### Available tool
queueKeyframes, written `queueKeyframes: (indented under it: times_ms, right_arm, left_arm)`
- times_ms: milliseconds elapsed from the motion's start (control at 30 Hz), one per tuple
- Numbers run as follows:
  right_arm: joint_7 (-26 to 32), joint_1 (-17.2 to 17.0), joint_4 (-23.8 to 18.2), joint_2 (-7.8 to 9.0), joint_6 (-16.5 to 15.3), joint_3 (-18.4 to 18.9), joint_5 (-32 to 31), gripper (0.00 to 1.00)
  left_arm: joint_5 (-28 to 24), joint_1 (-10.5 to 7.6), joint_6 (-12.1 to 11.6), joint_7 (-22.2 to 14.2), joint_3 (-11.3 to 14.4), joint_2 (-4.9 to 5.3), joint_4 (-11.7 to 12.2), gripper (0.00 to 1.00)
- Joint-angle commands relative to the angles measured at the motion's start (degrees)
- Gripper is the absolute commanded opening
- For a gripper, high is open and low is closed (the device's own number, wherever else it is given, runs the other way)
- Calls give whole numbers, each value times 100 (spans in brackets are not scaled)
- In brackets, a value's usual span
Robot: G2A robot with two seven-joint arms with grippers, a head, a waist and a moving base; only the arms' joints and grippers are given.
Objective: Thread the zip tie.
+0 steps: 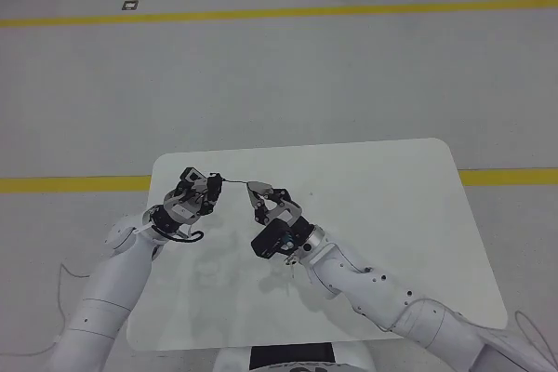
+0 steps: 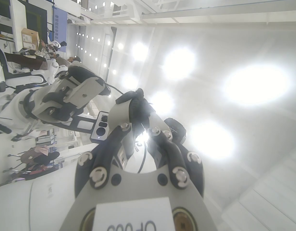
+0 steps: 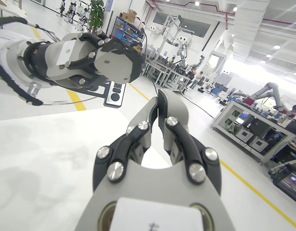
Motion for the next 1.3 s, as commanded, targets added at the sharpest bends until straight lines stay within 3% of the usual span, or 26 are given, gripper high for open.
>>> queueKeyframes:
  times_ms: [0, 1267]
  right_arm:
    - [9, -9, -14, 14, 0, 3, 0, 0]
    - [223, -116, 46, 115, 0, 47, 0, 0]
  left_arm:
    - [0, 0, 0, 0, 0, 0, 0, 0]
    - [0, 0, 0, 0, 0, 0, 0, 0]
